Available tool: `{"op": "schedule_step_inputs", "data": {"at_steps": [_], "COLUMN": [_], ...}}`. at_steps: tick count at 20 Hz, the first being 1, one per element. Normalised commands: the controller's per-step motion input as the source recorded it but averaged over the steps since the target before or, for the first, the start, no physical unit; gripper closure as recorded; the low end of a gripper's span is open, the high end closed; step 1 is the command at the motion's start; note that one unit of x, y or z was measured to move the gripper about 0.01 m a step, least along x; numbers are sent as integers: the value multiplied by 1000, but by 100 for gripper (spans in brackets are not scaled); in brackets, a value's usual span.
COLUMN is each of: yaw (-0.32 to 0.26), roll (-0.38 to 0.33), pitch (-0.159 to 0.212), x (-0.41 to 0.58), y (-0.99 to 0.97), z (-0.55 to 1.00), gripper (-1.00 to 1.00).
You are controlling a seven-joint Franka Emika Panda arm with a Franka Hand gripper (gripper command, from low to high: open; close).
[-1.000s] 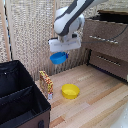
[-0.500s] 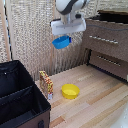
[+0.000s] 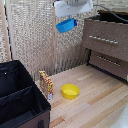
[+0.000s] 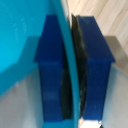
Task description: Kindly move your gripper toward the top drawer's handle. With caution, hold the handle robustly using your gripper and pull open the top drawer. Let the handle go. Relocate your gripper to the bowl placed in the background. Gently hold the bowl using your gripper. Bring the gripper and the bowl to the ajar drawer. Softly release the bowl into it.
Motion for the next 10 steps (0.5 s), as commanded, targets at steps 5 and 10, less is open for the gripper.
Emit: {"op": "schedule_step_inputs", "data": {"at_steps": [5,10], "yaw": [-130,-73], "roll": [28,92], "pitch": [131,114], "x": [28,-23], "y": [-418,-790], "z": [859,805], "gripper": [100,100]}}
